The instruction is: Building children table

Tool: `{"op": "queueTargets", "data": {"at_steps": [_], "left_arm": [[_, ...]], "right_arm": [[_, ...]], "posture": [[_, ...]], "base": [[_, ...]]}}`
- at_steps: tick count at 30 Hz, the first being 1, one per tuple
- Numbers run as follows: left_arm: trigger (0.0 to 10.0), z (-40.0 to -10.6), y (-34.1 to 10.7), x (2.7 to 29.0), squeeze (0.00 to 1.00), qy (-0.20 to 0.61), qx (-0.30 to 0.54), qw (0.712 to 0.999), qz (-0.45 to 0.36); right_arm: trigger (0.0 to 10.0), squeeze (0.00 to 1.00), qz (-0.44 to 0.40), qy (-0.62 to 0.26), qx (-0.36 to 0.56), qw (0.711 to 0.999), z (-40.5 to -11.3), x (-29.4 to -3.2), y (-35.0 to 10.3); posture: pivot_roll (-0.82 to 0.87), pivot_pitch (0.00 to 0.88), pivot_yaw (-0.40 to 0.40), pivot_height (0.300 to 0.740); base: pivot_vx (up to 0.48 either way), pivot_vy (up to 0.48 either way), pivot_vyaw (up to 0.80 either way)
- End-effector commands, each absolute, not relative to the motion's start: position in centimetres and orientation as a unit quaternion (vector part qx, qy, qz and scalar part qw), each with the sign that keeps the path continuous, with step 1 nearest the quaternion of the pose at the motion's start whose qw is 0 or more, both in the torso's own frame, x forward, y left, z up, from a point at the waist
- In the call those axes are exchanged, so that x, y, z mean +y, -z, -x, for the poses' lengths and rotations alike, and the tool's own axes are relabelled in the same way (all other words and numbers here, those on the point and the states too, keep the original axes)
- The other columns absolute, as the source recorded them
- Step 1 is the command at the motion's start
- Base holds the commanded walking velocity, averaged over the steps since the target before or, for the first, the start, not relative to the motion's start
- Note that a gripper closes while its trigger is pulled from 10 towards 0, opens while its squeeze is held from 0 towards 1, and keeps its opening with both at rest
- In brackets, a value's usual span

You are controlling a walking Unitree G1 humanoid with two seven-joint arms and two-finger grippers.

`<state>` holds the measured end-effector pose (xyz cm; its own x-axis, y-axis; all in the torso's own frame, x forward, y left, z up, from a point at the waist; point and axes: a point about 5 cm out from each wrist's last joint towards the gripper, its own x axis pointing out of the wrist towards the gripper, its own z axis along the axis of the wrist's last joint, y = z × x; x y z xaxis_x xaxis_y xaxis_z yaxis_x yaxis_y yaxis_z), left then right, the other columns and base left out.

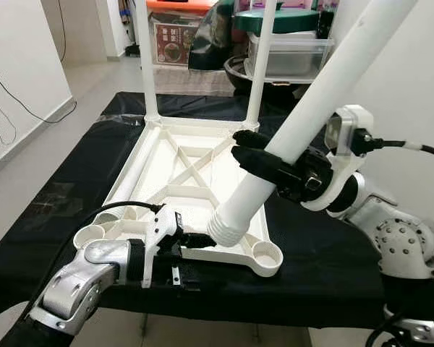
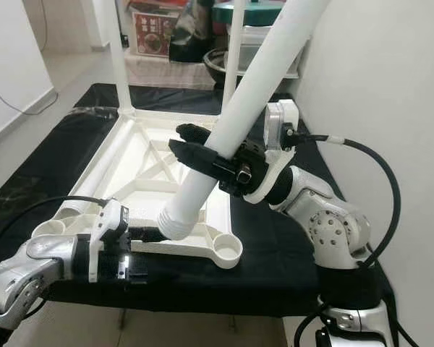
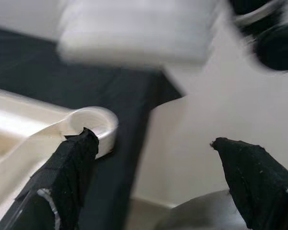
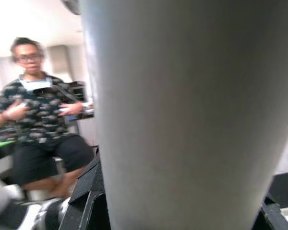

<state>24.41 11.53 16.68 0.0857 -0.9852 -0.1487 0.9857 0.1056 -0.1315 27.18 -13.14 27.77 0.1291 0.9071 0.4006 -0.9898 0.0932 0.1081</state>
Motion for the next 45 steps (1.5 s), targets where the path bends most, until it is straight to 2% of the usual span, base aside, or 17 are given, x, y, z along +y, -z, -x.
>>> {"op": "queueTargets", "data": {"at_steps": [1, 3, 7, 13, 16, 17, 18, 19, 20, 24, 26, 36, 42, 45], "left_arm": [[10.0, -24.2, -17.7, 11.8, 0.00, 0.688, 0.099, 0.719, 0.010], [10.0, -24.2, -17.9, 11.9, 0.00, 0.691, 0.099, 0.716, 0.013], [10.0, -24.4, -18.6, 12.6, 0.00, 0.695, 0.101, 0.711, 0.025], [10.0, -24.2, -18.4, 12.4, 0.00, 0.704, 0.110, 0.701, 0.029], [10.0, -23.8, -18.8, 11.5, 0.00, 0.724, 0.106, 0.680, 0.050], [10.0, -23.4, -19.0, 11.1, 0.00, 0.738, 0.110, 0.664, 0.056], [10.0, -23.4, -19.0, 11.1, 0.00, 0.738, 0.110, 0.664, 0.056], [10.0, -22.8, -18.9, 10.9, 0.00, 0.756, 0.124, 0.641, 0.052], [10.0, -22.6, -18.7, 11.0, 0.00, 0.763, 0.133, 0.631, 0.046], [10.0, -22.4, -18.7, 11.1, 0.00, 0.772, 0.147, 0.616, 0.044], [10.0, -22.1, -18.9, 11.0, 0.00, 0.788, 0.154, 0.594, 0.059], [10.0, -21.9, -19.6, 10.6, 0.00, 0.805, 0.151, 0.569, 0.081], [10.0, -21.6, -20.3, 10.4, 0.00, 0.821, 0.148, 0.543, 0.098], [10.0, -21.7, -20.2, 10.6, 0.00, 0.822, 0.156, 0.540, 0.091]], "right_arm": [[0.0, 0.00, -0.189, -0.682, -0.116, 0.697, -26.2, -12.6, -27.7], [0.0, 0.00, -0.198, -0.690, -0.116, 0.686, -25.9, -12.4, -27.7], [0.0, 0.00, -0.224, -0.739, -0.110, 0.625, -24.0, -11.5, -27.5], [0.0, 0.00, -0.212, -0.771, -0.086, 0.595, -22.6, -10.2, -26.2], [0.0, 0.00, -0.212, -0.775, -0.078, 0.590, -22.7, -9.6, -25.8], [0.0, 0.00, -0.215, -0.777, -0.077, 0.587, -22.8, -9.5, -25.8], [0.0, 0.00, -0.215, -0.777, -0.077, 0.587, -22.8, -9.5, -25.8], [0.0, 0.00, -0.219, -0.780, -0.079, 0.581, -22.9, -9.5, -25.9], [0.0, 0.00, -0.221, -0.781, -0.083, 0.578, -23.0, -9.5, -26.1], [0.0, 0.00, -0.226, -0.784, -0.087, 0.572, -23.0, -9.5, -26.4], [0.0, 0.00, -0.227, -0.789, -0.095, 0.563, -23.0, -9.5, -26.6], [0.0, 0.00, -0.231, -0.796, -0.096, 0.551, -22.9, -9.0, -26.1], [0.0, 0.00, -0.239, -0.787, -0.097, 0.560, -23.8, -8.8, -25.8], [0.0, 0.00, -0.249, -0.777, -0.102, 0.569, -24.7, -9.0, -26.0]], "posture": [[0.11, 0.000, -0.065, 0.740], [0.11, 0.000, -0.064, 0.740], [0.11, 0.000, -0.065, 0.740], [0.10, 0.000, -0.066, 0.740], [0.10, 0.000, -0.065, 0.740], [0.10, 0.000, -0.068, 0.740], [0.10, 0.000, -0.068, 0.740], [0.10, 0.000, -0.068, 0.740], [0.10, 0.000, -0.068, 0.740], [0.10, 0.000, -0.065, 0.740], [0.10, 0.000, -0.063, 0.740], [0.10, 0.000, -0.062, 0.740], [0.10, 0.000, -0.062, 0.740], [0.10, 0.000, -0.061, 0.740]], "base": [[0.000, 0.000, 0.00], [0.000, 0.000, 0.00], [0.000, 0.000, 0.00], [0.000, 0.000, 0.00], [0.000, 0.000, 0.00], [0.000, 0.000, 0.00], [0.000, 0.000, 0.00], [0.000, 0.000, 0.00], [0.000, 0.000, 0.00], [0.000, 0.000, 0.00], [0.000, 0.000, 0.00], [0.000, 0.000, 0.00], [0.000, 0.000, 0.00], [0.000, 0.000, 0.00]]}}
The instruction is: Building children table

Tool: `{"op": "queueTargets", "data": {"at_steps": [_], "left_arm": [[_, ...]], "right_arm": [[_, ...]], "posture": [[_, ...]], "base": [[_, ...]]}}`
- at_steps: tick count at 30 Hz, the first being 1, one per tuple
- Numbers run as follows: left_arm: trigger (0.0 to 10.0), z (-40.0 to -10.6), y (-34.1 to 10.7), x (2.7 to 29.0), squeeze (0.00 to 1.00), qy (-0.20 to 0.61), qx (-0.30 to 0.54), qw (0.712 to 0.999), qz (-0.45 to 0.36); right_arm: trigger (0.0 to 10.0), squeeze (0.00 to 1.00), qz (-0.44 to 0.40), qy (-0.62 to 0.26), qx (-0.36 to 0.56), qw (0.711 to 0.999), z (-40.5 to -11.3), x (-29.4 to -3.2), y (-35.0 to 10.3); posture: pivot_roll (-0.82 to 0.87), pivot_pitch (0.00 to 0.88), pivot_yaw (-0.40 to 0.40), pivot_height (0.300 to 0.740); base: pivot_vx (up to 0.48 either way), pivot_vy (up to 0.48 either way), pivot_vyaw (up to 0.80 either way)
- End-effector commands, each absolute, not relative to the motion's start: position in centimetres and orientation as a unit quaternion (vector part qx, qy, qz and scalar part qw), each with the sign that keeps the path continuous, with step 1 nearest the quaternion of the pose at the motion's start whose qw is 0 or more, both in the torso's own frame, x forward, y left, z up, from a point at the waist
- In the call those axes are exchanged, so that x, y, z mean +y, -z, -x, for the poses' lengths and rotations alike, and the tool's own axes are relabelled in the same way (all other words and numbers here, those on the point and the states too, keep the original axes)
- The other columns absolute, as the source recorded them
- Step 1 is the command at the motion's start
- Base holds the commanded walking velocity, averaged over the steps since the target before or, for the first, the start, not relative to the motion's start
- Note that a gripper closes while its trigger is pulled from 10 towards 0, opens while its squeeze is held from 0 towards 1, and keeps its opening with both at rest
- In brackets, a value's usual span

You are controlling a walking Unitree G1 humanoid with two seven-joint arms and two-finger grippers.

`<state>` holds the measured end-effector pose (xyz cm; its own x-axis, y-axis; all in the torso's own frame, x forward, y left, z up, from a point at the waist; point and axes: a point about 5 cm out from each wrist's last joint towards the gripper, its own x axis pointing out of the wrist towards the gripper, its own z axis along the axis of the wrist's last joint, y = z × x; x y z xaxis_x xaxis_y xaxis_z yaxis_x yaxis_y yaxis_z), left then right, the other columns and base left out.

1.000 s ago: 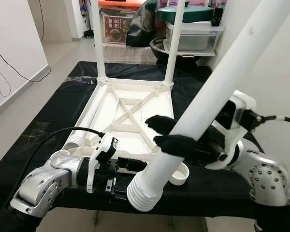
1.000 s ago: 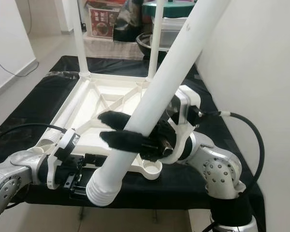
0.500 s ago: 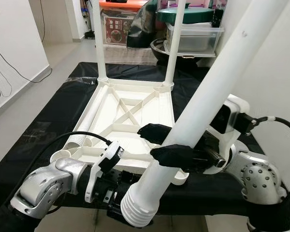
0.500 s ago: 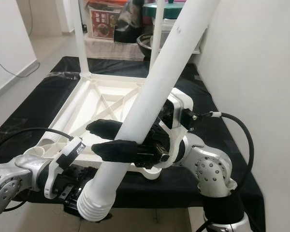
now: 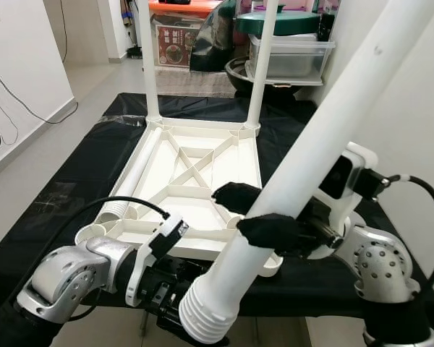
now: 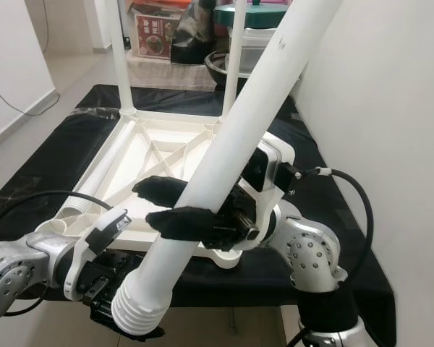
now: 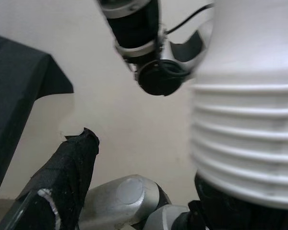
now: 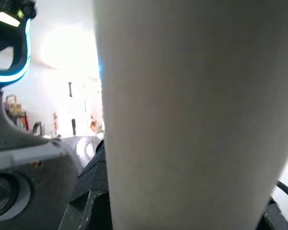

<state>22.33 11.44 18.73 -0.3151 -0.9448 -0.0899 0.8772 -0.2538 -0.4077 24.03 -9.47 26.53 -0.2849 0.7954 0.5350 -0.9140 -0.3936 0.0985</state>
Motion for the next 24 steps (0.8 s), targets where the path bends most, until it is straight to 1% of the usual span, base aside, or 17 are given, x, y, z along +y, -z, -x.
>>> {"op": "queueTargets", "data": {"at_steps": [1, 12, 16, 17, 24], "left_arm": [[10.0, -21.8, -20.2, 10.7, 0.00, 0.822, 0.159, 0.540, 0.088], [10.0, -21.8, -19.9, 10.9, 0.00, 0.815, 0.168, 0.547, 0.086], [10.0, -21.8, -19.9, 11.0, 0.00, 0.815, 0.169, 0.547, 0.085], [10.0, -21.7, -19.8, 11.0, 0.00, 0.816, 0.170, 0.547, 0.080], [10.0, -21.8, -19.7, 11.1, 0.00, 0.816, 0.175, 0.547, 0.071]], "right_arm": [[0.0, 0.00, -0.253, -0.774, -0.105, 0.571, -24.9, -9.1, -26.1], [0.0, 0.00, -0.269, -0.764, -0.105, 0.577, -25.6, -9.6, -25.9], [0.0, 0.00, -0.283, -0.758, -0.108, 0.578, -25.8, -9.8, -26.0], [0.0, 0.00, -0.298, -0.752, -0.110, 0.577, -26.0, -9.9, -26.2], [0.0, 0.00, -0.300, -0.747, -0.103, 0.584, -26.4, -10.3, -25.8]], "posture": [[0.10, 0.000, -0.061, 0.740], [0.10, 0.000, -0.060, 0.740], [0.10, 0.000, -0.057, 0.740], [0.10, 0.000, -0.056, 0.740], [0.10, 0.000, -0.054, 0.740]], "base": [[0.000, 0.000, 0.00], [0.000, 0.000, 0.00], [0.000, 0.000, 0.00], [0.000, 0.000, 0.00], [0.000, 0.000, 0.00]]}}
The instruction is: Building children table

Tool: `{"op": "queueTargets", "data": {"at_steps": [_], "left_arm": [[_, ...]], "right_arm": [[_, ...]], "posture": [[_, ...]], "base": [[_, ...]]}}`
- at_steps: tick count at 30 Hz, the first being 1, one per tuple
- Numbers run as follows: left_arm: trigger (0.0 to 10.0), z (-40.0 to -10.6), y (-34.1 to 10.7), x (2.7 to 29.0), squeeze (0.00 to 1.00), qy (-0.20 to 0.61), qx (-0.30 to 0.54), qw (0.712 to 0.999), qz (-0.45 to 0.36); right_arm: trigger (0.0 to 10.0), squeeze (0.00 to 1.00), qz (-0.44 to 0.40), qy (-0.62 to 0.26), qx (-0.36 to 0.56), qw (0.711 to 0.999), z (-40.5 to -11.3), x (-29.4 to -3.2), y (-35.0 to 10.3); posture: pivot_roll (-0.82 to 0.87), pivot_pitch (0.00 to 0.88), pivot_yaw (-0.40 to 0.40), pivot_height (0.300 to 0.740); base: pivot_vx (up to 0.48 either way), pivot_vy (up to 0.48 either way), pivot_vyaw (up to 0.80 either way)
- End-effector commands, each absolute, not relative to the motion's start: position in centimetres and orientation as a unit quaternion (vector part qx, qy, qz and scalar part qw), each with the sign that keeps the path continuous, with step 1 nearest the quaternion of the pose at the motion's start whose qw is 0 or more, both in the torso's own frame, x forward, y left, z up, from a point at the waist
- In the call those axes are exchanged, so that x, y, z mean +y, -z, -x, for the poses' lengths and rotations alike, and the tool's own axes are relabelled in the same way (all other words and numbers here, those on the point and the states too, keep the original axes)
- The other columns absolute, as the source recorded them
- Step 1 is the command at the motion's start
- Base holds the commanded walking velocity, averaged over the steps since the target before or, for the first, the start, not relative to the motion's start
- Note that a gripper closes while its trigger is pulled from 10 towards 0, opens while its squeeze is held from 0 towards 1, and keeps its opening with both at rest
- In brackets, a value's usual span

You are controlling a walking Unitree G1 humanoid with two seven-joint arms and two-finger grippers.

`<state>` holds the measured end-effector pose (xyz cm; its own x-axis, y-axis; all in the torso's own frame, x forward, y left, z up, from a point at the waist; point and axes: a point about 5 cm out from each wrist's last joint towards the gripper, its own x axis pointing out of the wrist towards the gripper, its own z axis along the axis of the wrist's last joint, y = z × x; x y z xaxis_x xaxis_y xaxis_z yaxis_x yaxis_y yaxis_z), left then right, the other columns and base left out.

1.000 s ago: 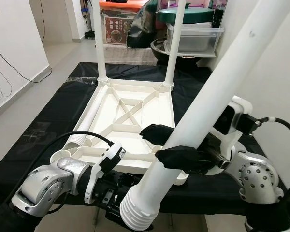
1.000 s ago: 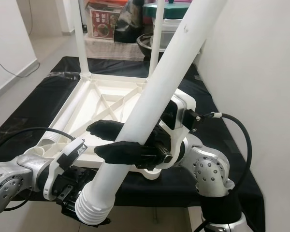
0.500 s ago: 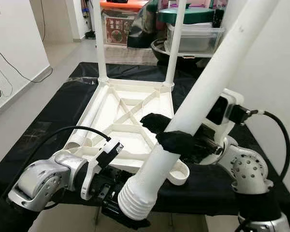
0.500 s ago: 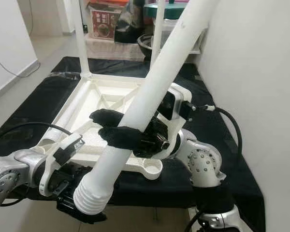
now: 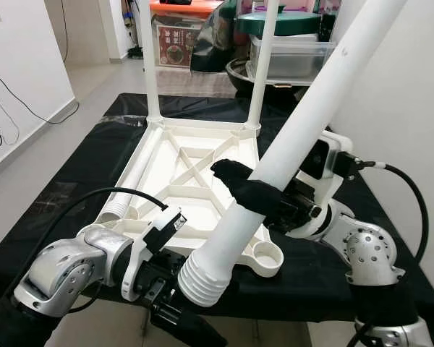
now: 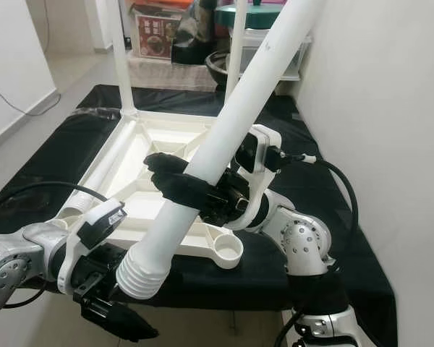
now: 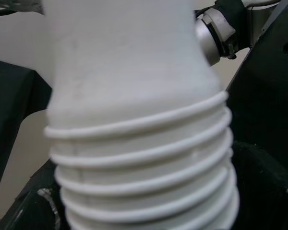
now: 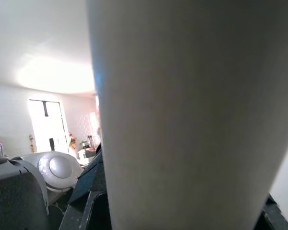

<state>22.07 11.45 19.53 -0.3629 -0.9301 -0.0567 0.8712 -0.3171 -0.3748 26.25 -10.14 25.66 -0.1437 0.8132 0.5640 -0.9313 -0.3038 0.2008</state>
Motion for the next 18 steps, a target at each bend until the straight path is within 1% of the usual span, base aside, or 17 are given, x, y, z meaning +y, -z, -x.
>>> {"op": "queueTargets", "data": {"at_steps": [1, 9, 12, 16, 17, 18], "left_arm": [[10.0, -21.8, -19.7, 11.2, 0.00, 0.816, 0.174, 0.547, 0.070], [10.0, -22.3, -19.9, 11.4, 0.00, 0.809, 0.165, 0.559, 0.072], [10.0, -22.7, -20.0, 11.3, 0.00, 0.804, 0.153, 0.570, 0.072], [10.0, -22.8, -20.0, 11.2, 0.00, 0.803, 0.148, 0.572, 0.075], [0.2, -22.8, -19.9, 11.1, 0.00, 0.805, 0.147, 0.570, 0.077], [0.2, -22.8, -19.9, 11.1, 0.00, 0.805, 0.147, 0.570, 0.077]], "right_arm": [[0.0, 0.00, -0.297, -0.749, -0.099, 0.584, -26.3, -10.3, -25.6], [0.0, 0.00, -0.289, -0.757, -0.079, 0.581, -25.6, -10.1, -24.7], [0.0, 0.00, -0.286, -0.761, -0.072, 0.578, -25.3, -9.9, -24.4], [0.0, 0.00, -0.284, -0.762, -0.072, 0.577, -25.2, -9.8, -24.4], [0.0, 0.00, -0.283, -0.763, -0.071, 0.577, -25.2, -9.7, -24.4], [0.0, 0.00, -0.283, -0.763, -0.071, 0.577, -25.2, -9.7, -24.4]], "posture": [[0.10, 0.000, -0.053, 0.740], [0.10, 0.000, -0.054, 0.740], [0.10, 0.000, -0.053, 0.740], [0.10, 0.000, -0.051, 0.740], [0.10, 0.000, -0.051, 0.740], [0.10, 0.000, -0.051, 0.740]], "base": [[0.000, 0.000, 0.00], [0.000, 0.000, 0.00], [0.000, 0.000, 0.00], [0.000, 0.000, 0.00], [0.000, 0.000, 0.00], [0.000, 0.000, 0.00]]}}
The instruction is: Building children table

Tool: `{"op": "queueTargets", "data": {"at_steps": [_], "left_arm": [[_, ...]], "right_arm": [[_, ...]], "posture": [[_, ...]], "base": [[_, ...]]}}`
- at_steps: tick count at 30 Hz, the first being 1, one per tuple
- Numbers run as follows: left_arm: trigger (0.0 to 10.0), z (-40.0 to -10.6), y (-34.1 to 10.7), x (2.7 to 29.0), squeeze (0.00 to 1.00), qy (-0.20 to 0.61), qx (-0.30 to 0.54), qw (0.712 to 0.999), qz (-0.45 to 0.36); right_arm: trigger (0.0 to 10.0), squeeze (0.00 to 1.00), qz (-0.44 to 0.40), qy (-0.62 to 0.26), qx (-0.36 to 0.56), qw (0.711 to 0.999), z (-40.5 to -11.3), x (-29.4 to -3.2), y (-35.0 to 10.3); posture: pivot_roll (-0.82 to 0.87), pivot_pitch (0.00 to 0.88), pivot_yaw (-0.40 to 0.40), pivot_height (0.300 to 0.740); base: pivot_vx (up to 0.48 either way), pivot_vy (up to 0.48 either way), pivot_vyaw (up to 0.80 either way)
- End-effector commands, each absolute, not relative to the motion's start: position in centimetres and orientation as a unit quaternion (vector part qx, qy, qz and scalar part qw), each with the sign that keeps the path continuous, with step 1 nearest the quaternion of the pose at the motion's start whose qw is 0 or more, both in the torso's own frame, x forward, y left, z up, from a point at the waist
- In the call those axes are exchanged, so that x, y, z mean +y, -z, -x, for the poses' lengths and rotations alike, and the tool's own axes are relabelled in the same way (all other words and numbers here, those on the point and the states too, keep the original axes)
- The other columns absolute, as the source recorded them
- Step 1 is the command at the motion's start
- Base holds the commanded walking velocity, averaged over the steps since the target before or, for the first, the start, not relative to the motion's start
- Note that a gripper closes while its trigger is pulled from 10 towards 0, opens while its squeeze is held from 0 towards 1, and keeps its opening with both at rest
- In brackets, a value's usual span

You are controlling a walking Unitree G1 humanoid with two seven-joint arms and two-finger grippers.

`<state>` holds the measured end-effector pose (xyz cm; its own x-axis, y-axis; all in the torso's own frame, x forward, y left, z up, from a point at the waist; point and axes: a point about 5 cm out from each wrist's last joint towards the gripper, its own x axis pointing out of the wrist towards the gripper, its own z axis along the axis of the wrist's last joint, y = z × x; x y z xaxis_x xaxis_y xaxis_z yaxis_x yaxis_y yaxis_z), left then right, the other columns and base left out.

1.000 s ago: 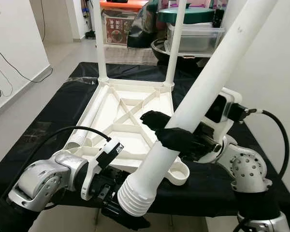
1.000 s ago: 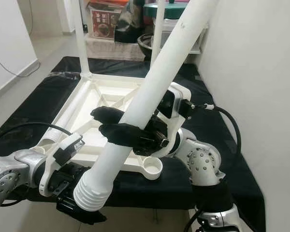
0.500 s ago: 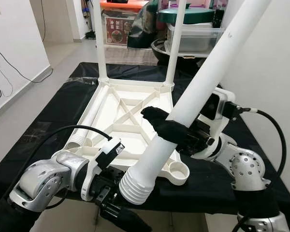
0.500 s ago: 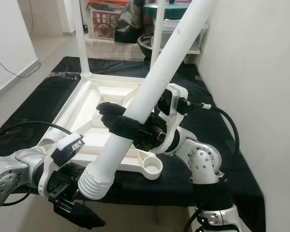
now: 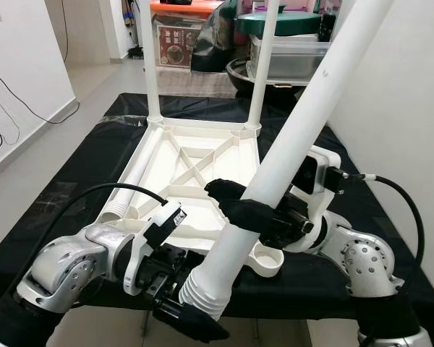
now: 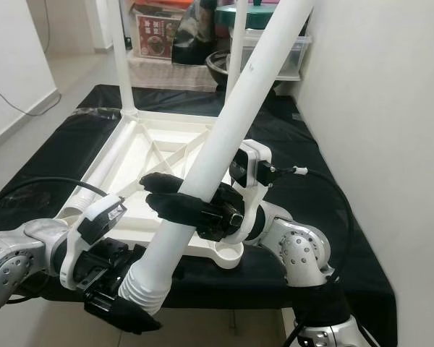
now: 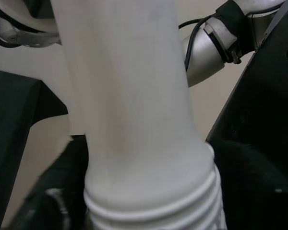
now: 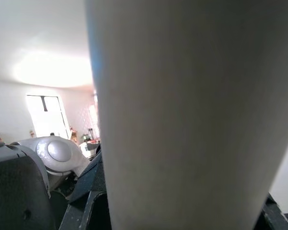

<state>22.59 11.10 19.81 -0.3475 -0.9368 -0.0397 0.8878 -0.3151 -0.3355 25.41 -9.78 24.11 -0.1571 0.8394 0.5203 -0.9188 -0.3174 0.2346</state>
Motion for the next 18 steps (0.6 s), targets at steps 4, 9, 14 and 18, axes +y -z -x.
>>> {"op": "queueTargets", "data": {"at_steps": [4, 9, 14, 18], "left_arm": [[0.0, -22.77, -19.87, 11.11, 0.00, 0.805, 0.148, 0.569, 0.083], [0.0, -22.77, -19.79, 11.24, 0.00, 0.804, 0.149, 0.569, 0.087], [0.0, -22.84, -19.64, 11.20, 0.00, 0.801, 0.150, 0.574, 0.080], [2.8, -22.87, -19.60, 11.18, 0.00, 0.799, 0.151, 0.577, 0.078]], "right_arm": [[0.0, 0.00, -0.280, -0.764, -0.071, 0.578, -25.12, -9.59, -24.29], [0.0, 0.00, -0.277, -0.763, -0.071, 0.579, -25.12, -9.55, -24.26], [0.0, 0.00, -0.263, -0.747, -0.065, 0.607, -25.51, -9.22, -24.04], [10.0, 0.00, -0.255, -0.732, -0.041, 0.630, -25.85, -9.01, -23.68]], "posture": [[0.10, 0.000, -0.052, 0.740], [0.10, 0.000, -0.052, 0.740], [0.10, 0.000, -0.051, 0.740], [0.10, 0.000, -0.049, 0.740]], "base": [[0.000, 0.000, 0.00], [0.000, 0.000, 0.00], [0.000, 0.000, 0.00], [0.000, 0.000, 0.00]]}}
